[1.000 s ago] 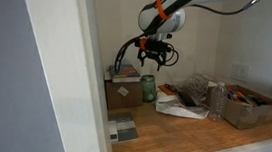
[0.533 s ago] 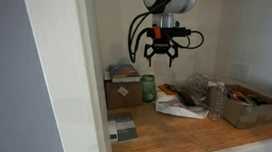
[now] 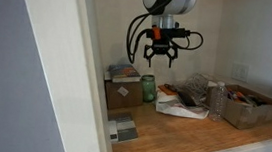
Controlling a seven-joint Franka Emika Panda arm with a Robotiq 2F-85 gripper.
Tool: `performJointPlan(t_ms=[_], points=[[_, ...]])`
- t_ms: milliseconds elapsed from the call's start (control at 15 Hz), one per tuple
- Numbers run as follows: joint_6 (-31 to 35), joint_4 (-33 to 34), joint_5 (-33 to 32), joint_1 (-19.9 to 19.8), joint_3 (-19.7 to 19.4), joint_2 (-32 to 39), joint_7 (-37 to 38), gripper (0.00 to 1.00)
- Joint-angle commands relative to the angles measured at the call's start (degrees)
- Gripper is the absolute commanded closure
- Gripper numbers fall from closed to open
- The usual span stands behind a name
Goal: Move the green bottle backwards
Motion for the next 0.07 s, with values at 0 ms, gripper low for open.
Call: performJointPlan(t_ms=[0], points=[[-0.3, 0.3, 0.0, 0.0, 0.1, 0.1, 0.0, 0.0]])
